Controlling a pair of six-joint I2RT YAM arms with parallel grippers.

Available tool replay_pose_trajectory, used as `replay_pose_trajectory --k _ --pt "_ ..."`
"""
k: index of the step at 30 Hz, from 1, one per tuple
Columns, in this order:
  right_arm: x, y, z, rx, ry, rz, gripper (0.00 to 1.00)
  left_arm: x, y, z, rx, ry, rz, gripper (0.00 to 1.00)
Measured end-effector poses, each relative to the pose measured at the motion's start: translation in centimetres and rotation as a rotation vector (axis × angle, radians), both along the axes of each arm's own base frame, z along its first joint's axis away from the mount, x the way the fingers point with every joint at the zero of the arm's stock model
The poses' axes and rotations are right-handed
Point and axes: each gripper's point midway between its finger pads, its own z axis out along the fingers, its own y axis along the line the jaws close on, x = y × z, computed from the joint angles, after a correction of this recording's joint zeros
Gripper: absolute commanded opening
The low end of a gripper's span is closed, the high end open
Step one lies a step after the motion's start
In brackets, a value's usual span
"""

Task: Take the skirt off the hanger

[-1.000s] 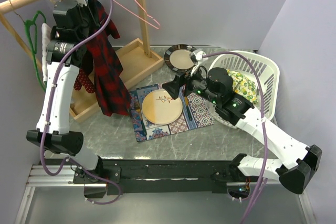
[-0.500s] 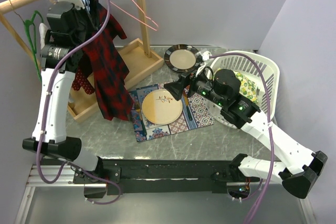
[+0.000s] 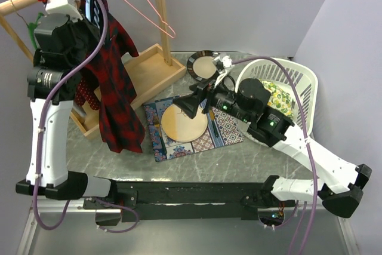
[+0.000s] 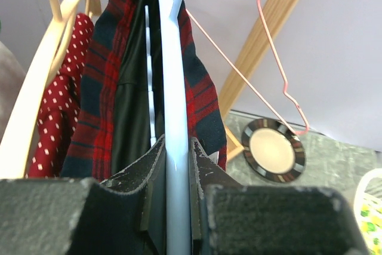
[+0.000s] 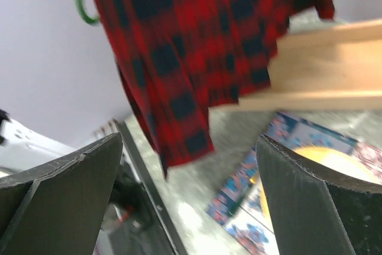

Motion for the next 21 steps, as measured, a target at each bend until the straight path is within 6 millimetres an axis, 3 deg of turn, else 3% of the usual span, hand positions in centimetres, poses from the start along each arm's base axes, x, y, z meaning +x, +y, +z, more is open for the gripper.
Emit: replay_pose_trajectory --k 7,12,21 --pt "-2.3 4.5 0.7 0.058 0.042 0.015 1.00 -2.8 -1.0 0.4 -0.091 -0.031 -0.060 0.01" --pt "-2.0 10.2 0.6 0.031 0.045 -0.029 1.00 -4.4 -1.8 -1.0 -0.155 -0.017 -0.099 0.01" --pt "-2.3 19.2 -0.3 -0.034 -0.043 -0.055 1.00 -5.0 -2.4 -2.1 -0.214 0.005 -0.119 0.01"
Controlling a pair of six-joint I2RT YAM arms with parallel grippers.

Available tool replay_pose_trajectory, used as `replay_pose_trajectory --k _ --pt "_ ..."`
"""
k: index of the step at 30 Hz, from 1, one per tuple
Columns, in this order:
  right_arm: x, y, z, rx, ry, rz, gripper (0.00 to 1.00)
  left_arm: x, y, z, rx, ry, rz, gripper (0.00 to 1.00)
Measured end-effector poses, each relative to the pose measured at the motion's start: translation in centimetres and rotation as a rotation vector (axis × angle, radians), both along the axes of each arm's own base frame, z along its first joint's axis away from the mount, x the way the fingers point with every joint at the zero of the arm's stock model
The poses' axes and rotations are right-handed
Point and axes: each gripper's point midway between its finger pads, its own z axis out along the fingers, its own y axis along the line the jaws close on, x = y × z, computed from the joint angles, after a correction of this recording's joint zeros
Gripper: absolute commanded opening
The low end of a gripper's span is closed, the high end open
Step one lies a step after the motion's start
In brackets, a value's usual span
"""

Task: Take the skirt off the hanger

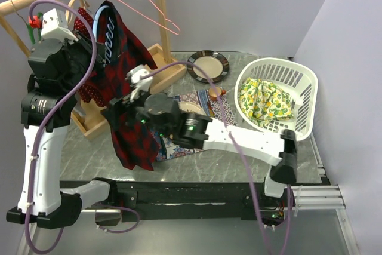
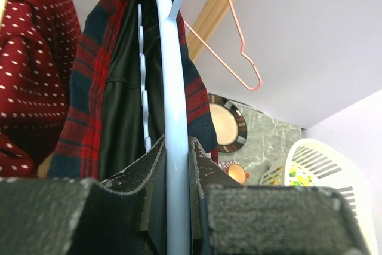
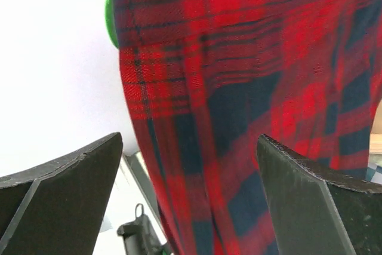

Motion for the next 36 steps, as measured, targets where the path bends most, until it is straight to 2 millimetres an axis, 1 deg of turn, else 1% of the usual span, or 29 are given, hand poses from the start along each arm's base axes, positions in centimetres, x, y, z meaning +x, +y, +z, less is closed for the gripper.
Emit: replay_pose_trajectory --k 2,4,5,6,8,9,11,12,16,18,20,23,25,27,29,31,33,36 --pt "0.2 1.1 -1.3 -0.036 -0.015 -0.019 0.99 -0.1 -0.2 0.0 -0.009 0.000 -0.009 0.01" --pt "0.6 1.9 -3.1 -0.087 -0.037 -0.041 0.84 -0.2 -0.3 0.0 -0.014 0.000 -0.014 0.01" --pt "1.1 2.2 -4.2 -0.119 -0.052 -0.055 0.71 -0.2 -0.3 0.0 -0.015 0.000 -0.017 0.01" --pt "1.4 2.4 -4.9 -0.144 -0.066 -0.066 0.46 -0.2 -0.4 0.0 -0.017 0.001 -0.018 0.01" --pt "2.2 2.6 -6.7 -0.201 -0.083 -0.091 0.31 -0.2 -0.4 0.0 -0.019 0.003 -0.018 0.01" --pt "2.4 2.6 -7.1 -0.215 -0.086 -0.099 0.18 -0.2 -0.4 0.0 -0.018 0.005 -0.017 0.01" --pt "2.6 2.4 -7.7 -0.224 -0.097 -0.103 0.02 -0.1 -0.3 -0.1 -0.016 0.010 -0.012 0.01" --pt "2.5 2.2 -7.9 -0.222 -0.099 -0.102 0.00 0.0 -0.2 0.0 -0.014 0.011 -0.007 0.01" --pt "2.1 0.3 -8.3 -0.205 -0.110 -0.107 0.00 0.1 -0.1 0.2 -0.002 0.037 -0.002 0.01" --pt "1.9 -1.3 -8.3 -0.196 -0.116 -0.121 0.00 0.0 -0.3 0.3 -0.002 0.052 -0.009 0.01" --pt "1.9 -2.3 -8.1 -0.178 -0.120 -0.127 0.00 -0.1 -0.6 0.2 -0.005 0.071 -0.022 0.01" --pt "1.8 -4.3 -8.6 -0.172 -0.119 -0.136 0.00 -0.4 -1.0 0.6 -0.012 0.070 -0.043 0.01" --pt "1.9 -6.0 -9.4 -0.195 -0.114 -0.147 0.00 -0.7 -1.1 1.0 -0.013 0.063 -0.052 0.01" --pt "2.0 -7.1 -9.6 -0.206 -0.113 -0.158 0.00 -1.3 -1.2 1.1 -0.010 0.063 -0.063 0.01" --pt "2.3 -8.4 -9.6 -0.221 -0.116 -0.175 0.00 -2.1 -1.4 1.9 -0.009 0.047 -0.088 0.01" --pt "2.8 -9.9 -9.2 -0.230 -0.126 -0.196 0.00 -3.0 -1.7 2.6 -0.014 0.027 -0.114 0.01" --pt "3.1 -11.7 -8.1 -0.222 -0.141 -0.216 0.00 -4.5 -2.2 3.4 -0.022 -0.002 -0.157 0.01" --pt "3.4 -14.3 -5.0 -0.175 -0.174 -0.248 0.00 -7.2 -3.1 4.7 -0.032 -0.054 -0.236 0.01"
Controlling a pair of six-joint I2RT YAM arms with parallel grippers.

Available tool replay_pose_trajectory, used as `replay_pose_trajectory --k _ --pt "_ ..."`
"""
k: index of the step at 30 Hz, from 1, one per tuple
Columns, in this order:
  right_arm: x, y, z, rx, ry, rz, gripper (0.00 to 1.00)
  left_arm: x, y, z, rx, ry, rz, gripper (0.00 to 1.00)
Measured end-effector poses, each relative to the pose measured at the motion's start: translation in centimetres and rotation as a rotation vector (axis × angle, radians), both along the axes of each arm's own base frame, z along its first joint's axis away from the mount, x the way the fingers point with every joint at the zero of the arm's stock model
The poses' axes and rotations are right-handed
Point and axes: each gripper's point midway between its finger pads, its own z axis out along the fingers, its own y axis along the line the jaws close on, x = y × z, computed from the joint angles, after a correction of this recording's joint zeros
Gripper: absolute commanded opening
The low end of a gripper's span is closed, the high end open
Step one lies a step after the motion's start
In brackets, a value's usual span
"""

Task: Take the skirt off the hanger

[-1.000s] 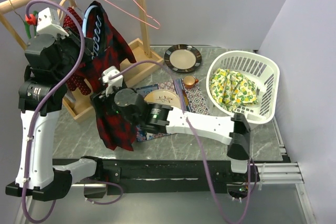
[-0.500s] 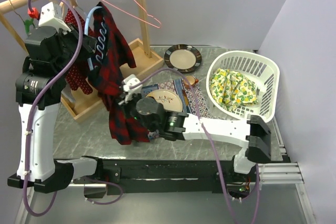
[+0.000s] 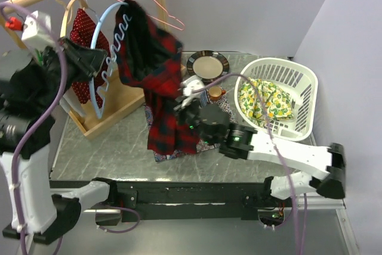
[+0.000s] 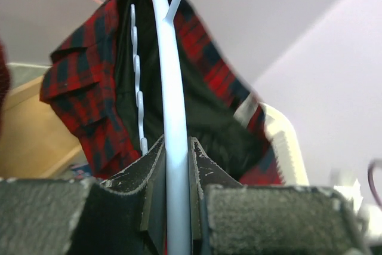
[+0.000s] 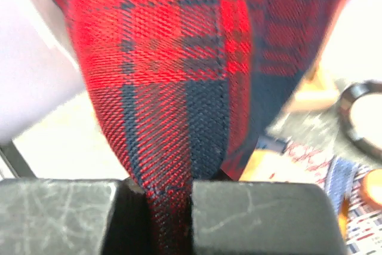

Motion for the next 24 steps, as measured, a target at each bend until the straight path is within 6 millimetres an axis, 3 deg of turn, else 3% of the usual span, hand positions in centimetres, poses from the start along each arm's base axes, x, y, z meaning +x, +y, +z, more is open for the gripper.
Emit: replay_pose_trajectory --k 9,13,17,24 --pt "-0.6 -8.5 13.0 0.190 -0.192 -0.077 0.00 -9.9 -1.9 0.7 -0.008 -0.137 -0.215 0.01" --pt "-0.8 -11.7 17.7 0.235 -0.277 -0.139 0.00 -12.6 -2.2 0.2 -0.004 -0.184 -0.267 0.01" --pt "0.5 -15.2 20.5 0.223 -0.341 -0.269 0.00 -13.4 -2.2 -0.3 0.005 -0.200 -0.273 0.01" --pt "3.5 -21.5 24.4 0.172 -0.418 -0.515 0.00 -10.3 -1.9 -2.6 0.020 -0.166 -0.226 0.01"
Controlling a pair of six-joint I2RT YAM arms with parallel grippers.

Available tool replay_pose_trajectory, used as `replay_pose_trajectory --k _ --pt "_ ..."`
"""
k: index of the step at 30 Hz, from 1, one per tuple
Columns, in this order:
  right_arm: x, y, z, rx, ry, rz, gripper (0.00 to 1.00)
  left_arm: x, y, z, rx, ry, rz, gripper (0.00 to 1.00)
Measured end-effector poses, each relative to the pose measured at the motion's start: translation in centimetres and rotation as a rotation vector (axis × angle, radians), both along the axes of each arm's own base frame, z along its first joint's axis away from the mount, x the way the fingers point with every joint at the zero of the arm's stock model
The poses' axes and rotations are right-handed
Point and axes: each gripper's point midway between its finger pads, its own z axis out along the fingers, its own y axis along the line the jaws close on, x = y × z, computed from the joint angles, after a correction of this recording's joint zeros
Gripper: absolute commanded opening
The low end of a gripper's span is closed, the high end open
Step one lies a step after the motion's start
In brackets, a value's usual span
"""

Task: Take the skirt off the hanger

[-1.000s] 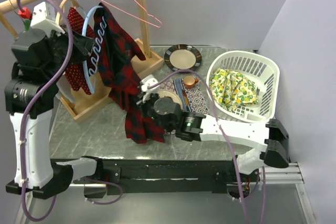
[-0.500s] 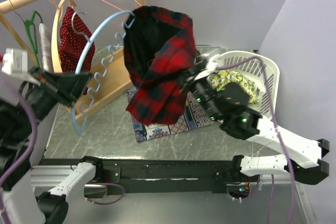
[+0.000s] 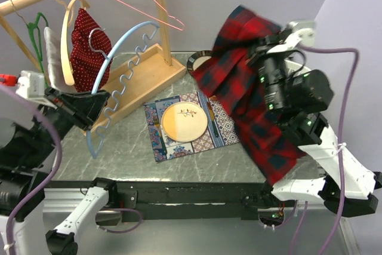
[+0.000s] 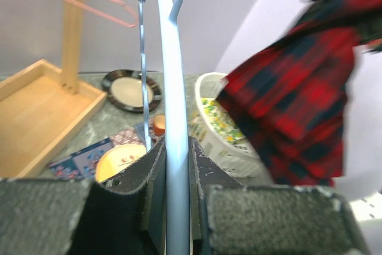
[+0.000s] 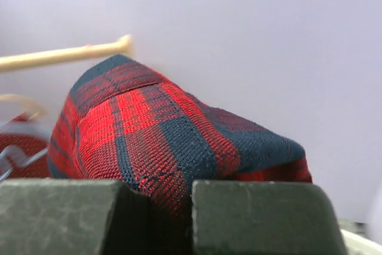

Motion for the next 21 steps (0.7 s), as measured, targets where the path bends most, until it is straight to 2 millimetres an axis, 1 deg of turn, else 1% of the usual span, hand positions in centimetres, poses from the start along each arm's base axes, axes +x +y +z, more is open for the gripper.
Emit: replay_pose_trajectory --k 3,6,8,11,13,15,18,21 --pt "0.5 -3.1 1.9 0.010 -0.034 -0.104 0.00 1.5 0.6 -1.1 0.011 0.028 0.053 0.01" --pt "1.4 -6.5 4.0 0.025 -0.075 -0.229 0.00 2.7 1.4 -1.3 0.019 0.021 0.111 0.01" --pt "2.1 -7.9 5.0 0.030 -0.090 -0.287 0.00 3.2 1.8 -1.2 0.019 0.012 0.137 0.01" --pt "4.1 -9.6 6.1 0.019 -0.104 -0.368 0.00 4.1 2.2 -1.2 0.024 -0.001 0.169 0.01" --pt "5.7 -10.5 6.2 0.000 -0.094 -0.418 0.00 4.7 2.3 -1.2 0.030 -0.003 0.181 0.01" --pt "7.1 -10.9 5.9 -0.017 -0.084 -0.447 0.00 5.6 2.4 -1.4 0.034 0.002 0.192 0.01" --pt "9.4 -11.6 4.5 -0.059 -0.048 -0.483 0.00 7.1 2.3 -1.7 0.044 0.018 0.205 0.01" --pt "11.0 -12.3 2.8 -0.083 -0.011 -0.507 0.00 8.4 2.2 -2.2 0.058 0.037 0.212 0.01"
